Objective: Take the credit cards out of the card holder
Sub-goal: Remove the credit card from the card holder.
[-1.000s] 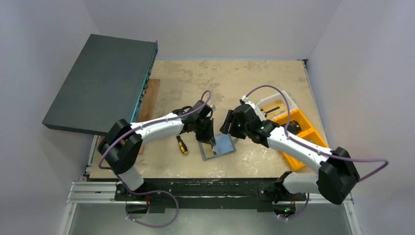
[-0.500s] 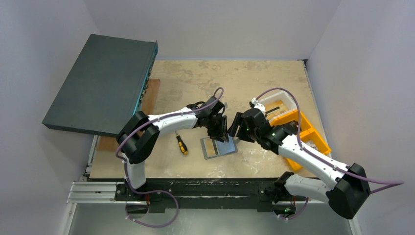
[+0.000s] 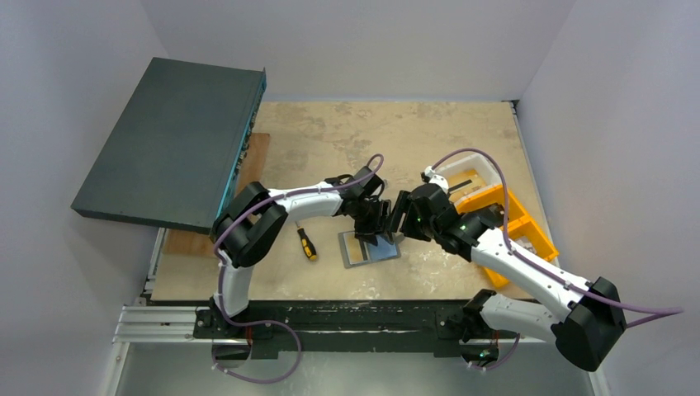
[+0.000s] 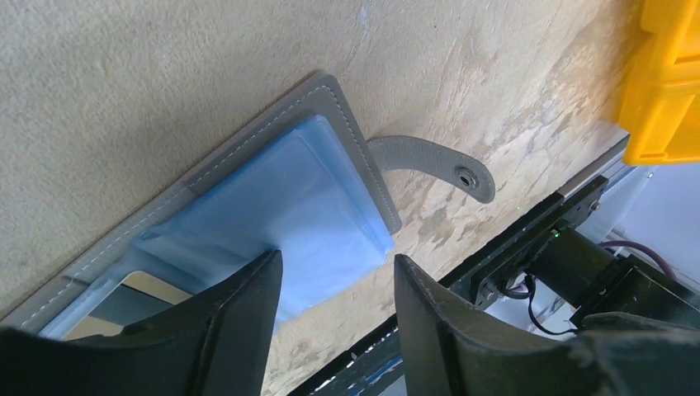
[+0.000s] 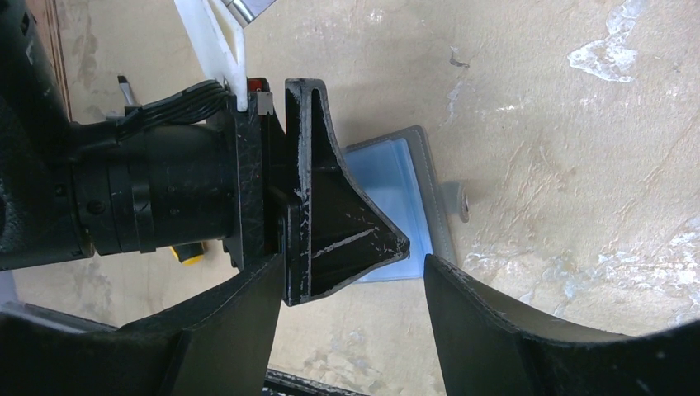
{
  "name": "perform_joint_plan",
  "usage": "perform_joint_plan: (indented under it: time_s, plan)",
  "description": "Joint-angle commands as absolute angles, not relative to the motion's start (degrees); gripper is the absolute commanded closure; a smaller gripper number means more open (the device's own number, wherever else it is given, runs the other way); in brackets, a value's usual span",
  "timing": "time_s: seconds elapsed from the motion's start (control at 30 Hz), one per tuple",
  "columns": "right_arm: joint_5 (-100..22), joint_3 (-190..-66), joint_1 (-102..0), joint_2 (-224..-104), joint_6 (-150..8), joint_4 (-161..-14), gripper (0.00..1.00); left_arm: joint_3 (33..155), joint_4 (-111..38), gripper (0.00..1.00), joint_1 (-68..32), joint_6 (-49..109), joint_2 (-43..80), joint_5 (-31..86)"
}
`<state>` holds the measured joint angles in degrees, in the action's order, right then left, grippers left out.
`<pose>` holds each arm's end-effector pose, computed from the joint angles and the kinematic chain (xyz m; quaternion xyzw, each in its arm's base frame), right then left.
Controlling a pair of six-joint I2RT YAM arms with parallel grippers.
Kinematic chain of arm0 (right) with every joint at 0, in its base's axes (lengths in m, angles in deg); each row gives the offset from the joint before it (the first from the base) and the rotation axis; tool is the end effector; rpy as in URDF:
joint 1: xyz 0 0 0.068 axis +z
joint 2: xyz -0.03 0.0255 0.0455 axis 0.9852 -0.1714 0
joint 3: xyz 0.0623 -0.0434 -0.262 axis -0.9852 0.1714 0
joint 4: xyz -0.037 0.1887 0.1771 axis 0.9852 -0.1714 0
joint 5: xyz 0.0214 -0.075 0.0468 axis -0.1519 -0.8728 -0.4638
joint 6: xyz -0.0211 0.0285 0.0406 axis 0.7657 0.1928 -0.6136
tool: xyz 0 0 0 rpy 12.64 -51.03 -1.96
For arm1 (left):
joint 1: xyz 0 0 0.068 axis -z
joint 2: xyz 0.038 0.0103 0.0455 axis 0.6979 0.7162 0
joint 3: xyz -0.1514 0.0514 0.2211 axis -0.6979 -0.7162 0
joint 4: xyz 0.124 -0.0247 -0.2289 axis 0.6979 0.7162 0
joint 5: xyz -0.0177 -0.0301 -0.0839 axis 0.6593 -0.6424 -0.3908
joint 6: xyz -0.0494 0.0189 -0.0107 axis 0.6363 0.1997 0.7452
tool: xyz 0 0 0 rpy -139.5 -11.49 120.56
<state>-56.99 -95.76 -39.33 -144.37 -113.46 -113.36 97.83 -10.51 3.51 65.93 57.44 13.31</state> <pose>0.1732 0.1406 0.2514 0.1052 0.9122 0.2123 0.3342 0.2639 -0.3111 0.1540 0.0500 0.9515 -0.3030 0.0187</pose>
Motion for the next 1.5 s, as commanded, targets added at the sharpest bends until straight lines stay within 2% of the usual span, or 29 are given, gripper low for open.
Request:
perform_joint_plan:
  time_s: [0.0, 0.17, 0.47, 0.67, 0.83, 1.07, 1.27, 1.47]
  plan:
    - [-55.4, -95.1, -39.5, -143.9, -111.8, -112.2, 0.37, 99.6, -11.1, 0.47, 3.9, 65.1, 54.2, 13.9]
    - [-53.0, -94.8, -39.6, -144.2, -109.6, -108.7, 0.39, 96.7, -9.0, 0.43, 2.8, 64.6, 47.5, 17.3]
    - [-44.6, -93.4, -38.2, -148.2, -107.3, -100.3, 0.44, 85.7, -5.8, 0.43, 0.2, 63.7, 35.4, 23.8]
    - [-42.4, -94.7, -36.3, -156.3, -107.0, -96.3, 0.50, 80.9, -7.7, 0.52, -0.3, 65.0, 33.8, 23.9]
    - [-42.5, -93.6, -36.3, -160.1, -108.6, -94.3, 0.60, 80.1, -8.7, 0.62, -0.5, 65.4, 34.6, 23.7]
    - [-44.2, -89.3, -36.4, -155.6, -112.7, -91.5, 0.61, 79.4, -9.6, 0.69, -1.0, 65.5, 35.6, 23.1]
    - [-44.1, -84.7, -38.8, -149.1, -115.4, -89.1, 0.60, 78.4, -10.4, 0.71, -1.5, 65.9, 35.4, 22.9]
    - [-42.2, -83.5, -39.7, -148.2, -115.9, -87.4, 0.60, 77.9, -10.6, 0.71, -1.8, 65.9, 35.4, 23.0]
